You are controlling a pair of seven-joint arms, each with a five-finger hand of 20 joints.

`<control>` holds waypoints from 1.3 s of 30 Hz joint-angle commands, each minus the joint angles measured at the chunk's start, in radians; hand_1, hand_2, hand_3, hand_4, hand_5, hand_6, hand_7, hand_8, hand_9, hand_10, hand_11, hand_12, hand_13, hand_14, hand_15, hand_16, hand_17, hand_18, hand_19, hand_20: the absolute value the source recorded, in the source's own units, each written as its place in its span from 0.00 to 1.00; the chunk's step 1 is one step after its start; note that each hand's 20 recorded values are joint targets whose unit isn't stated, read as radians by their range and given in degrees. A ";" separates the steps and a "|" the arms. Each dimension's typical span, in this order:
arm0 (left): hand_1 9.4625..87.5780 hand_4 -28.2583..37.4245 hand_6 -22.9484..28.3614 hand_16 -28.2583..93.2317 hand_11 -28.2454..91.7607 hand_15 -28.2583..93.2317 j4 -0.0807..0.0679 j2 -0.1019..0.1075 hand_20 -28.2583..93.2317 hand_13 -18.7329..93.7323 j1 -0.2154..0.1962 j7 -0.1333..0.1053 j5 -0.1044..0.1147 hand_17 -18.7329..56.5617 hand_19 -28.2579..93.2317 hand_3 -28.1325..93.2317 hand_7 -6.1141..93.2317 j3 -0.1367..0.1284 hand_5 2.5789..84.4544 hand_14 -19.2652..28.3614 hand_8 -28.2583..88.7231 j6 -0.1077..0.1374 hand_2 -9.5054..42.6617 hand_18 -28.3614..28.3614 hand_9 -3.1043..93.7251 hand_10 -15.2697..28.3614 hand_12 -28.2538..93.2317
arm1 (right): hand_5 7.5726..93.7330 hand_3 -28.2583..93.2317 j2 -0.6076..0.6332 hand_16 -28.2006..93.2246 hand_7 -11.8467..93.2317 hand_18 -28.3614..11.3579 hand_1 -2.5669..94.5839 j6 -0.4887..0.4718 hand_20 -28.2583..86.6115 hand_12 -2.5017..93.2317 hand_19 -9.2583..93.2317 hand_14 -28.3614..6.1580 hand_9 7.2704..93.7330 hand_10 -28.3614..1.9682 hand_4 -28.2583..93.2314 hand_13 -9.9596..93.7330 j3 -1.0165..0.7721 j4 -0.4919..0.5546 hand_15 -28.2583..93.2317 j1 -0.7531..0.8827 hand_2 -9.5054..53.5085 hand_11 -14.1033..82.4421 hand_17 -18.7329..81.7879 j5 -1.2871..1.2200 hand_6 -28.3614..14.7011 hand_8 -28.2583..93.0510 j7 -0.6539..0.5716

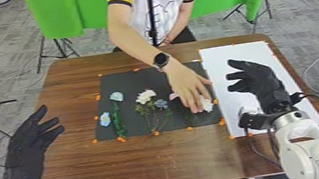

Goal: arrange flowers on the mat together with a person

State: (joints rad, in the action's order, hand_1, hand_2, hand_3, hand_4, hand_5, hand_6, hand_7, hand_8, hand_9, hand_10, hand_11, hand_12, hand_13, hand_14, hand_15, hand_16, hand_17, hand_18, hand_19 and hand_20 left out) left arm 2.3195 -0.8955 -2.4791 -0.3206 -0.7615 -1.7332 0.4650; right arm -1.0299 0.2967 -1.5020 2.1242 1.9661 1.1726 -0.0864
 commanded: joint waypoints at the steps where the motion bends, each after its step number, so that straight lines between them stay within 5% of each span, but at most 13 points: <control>1: 0.11 0.00 0.59 0.13 0.53 0.77 -0.003 -0.003 0.37 0.37 -0.002 0.003 0.001 0.13 0.68 0.87 0.23 0.011 0.36 0.96 0.14 0.007 0.34 0.90 0.35 0.80 0.31 | 0.48 0.85 -0.001 0.30 0.25 0.14 0.23 -0.009 0.39 0.19 0.69 0.26 0.49 0.28 0.03 0.53 0.002 0.001 0.75 0.005 0.30 0.37 0.32 0.011 0.63 0.14 0.006; 39: 0.11 0.00 0.59 0.13 0.53 0.77 0.000 -0.006 0.36 0.37 -0.006 0.013 -0.007 0.14 0.68 0.87 0.23 0.009 0.36 0.96 0.14 -0.001 0.34 0.90 0.35 0.80 0.31 | 0.48 0.85 -0.008 0.30 0.25 0.14 0.23 -0.027 0.39 0.19 0.69 0.26 0.49 0.27 0.03 0.53 0.000 0.002 0.75 0.014 0.31 0.37 0.32 0.010 0.63 0.14 -0.002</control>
State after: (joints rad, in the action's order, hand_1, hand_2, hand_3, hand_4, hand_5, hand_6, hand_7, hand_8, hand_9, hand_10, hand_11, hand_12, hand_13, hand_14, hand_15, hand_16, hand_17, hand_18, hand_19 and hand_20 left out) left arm 2.3186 -0.8943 -2.4707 -0.3202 -0.7624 -1.7238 0.4647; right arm -1.0304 0.2765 -1.4996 2.1221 1.9676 1.1761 -0.0866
